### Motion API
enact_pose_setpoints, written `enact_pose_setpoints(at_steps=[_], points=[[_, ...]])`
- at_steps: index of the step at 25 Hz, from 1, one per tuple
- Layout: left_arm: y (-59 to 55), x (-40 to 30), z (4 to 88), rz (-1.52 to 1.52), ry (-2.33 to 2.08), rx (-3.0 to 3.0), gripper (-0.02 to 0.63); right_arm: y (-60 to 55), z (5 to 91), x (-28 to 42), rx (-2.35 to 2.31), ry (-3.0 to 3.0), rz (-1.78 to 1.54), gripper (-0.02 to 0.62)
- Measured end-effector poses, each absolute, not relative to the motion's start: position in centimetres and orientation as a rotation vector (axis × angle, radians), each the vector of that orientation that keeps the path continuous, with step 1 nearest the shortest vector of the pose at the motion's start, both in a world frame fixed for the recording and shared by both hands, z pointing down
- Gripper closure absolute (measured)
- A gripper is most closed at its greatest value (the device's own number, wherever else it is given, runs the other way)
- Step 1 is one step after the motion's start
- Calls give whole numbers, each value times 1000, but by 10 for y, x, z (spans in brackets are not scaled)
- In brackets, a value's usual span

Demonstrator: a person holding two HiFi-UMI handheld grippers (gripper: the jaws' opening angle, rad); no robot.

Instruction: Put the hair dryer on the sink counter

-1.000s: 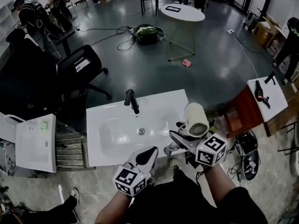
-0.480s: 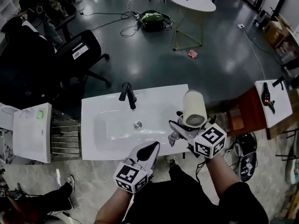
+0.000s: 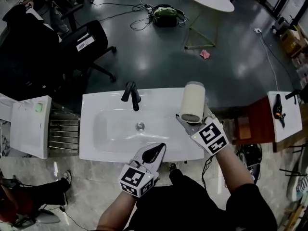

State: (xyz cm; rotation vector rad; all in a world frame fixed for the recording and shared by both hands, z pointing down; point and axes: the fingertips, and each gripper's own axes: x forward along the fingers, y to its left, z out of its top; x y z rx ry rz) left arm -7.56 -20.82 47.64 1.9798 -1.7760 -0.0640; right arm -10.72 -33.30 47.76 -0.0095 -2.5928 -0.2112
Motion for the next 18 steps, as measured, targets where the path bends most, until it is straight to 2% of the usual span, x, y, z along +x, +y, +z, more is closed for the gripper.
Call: enact_pose_setpoints(at_steps=[10,18], points=[[-225,-70,492,-70,-1815,1910,603,-357,530,-133,-143,-2320,-615,410],[-233,-66,501,-76,-1878,1837,603,-368,596,-151,-301,-2092,-730,408]])
